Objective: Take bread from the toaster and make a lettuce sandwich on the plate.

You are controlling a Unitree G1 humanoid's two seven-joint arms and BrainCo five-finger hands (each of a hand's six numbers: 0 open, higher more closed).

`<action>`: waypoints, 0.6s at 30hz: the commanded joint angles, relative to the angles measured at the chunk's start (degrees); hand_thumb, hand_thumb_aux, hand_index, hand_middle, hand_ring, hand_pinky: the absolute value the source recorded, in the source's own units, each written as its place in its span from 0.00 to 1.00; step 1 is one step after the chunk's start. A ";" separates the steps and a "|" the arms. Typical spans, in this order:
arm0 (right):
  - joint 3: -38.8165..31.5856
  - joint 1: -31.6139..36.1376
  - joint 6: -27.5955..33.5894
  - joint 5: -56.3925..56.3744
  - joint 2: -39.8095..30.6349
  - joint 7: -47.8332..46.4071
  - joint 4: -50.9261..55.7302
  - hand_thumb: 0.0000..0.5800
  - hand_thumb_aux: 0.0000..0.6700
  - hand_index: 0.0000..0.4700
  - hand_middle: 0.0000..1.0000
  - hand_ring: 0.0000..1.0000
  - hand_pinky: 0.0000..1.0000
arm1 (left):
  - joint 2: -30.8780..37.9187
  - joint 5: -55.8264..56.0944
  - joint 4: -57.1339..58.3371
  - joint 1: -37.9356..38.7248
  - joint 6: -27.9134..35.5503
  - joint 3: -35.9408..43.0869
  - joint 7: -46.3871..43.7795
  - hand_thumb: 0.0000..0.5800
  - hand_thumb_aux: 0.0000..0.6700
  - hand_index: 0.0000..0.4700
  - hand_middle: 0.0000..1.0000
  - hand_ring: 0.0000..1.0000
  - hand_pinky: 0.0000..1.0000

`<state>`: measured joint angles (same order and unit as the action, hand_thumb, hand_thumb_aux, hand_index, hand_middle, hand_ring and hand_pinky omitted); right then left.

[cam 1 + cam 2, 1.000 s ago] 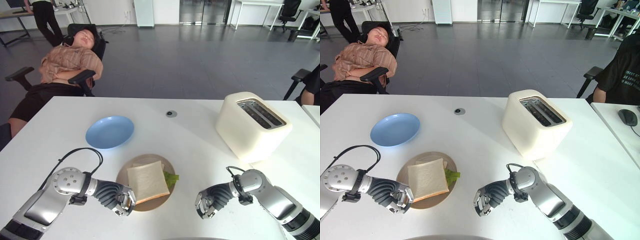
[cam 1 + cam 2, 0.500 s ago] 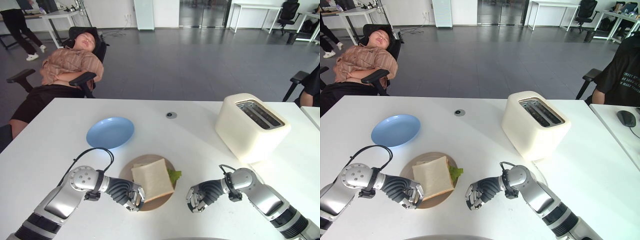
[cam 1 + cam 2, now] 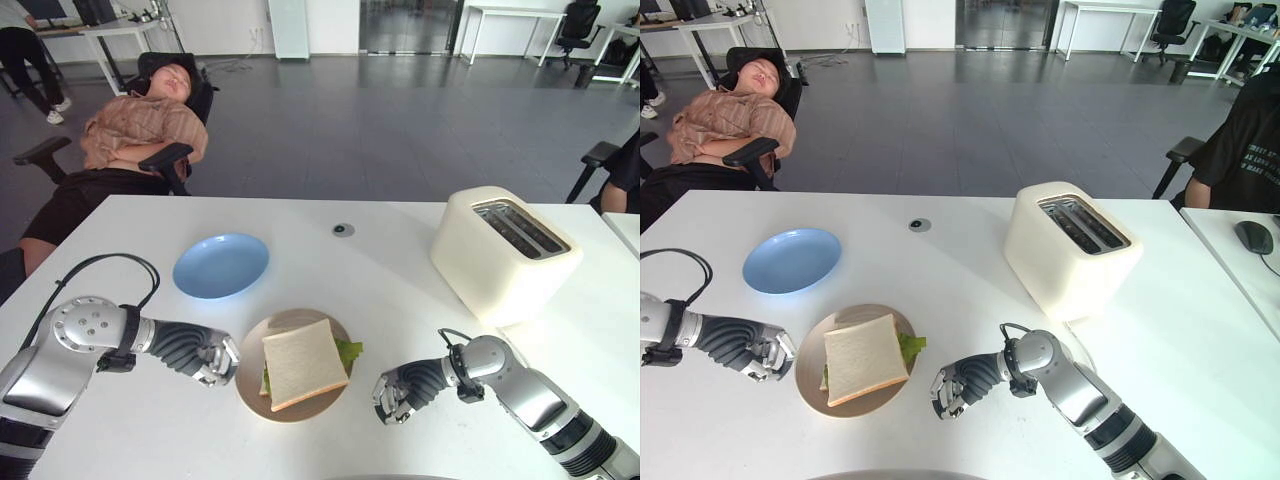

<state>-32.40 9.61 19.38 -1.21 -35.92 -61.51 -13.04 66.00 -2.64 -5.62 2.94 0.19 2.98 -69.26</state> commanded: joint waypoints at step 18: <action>0.27 -2.26 1.42 0.94 0.25 2.60 2.23 1.00 1.00 1.00 1.00 1.00 1.00 | -10.43 -3.96 1.91 -0.85 -1.09 11.16 1.09 1.00 1.00 1.00 1.00 1.00 1.00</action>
<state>-31.85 8.95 19.44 -1.32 -35.37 -59.72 -12.77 57.79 -6.61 -5.86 3.56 -0.78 12.72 -68.60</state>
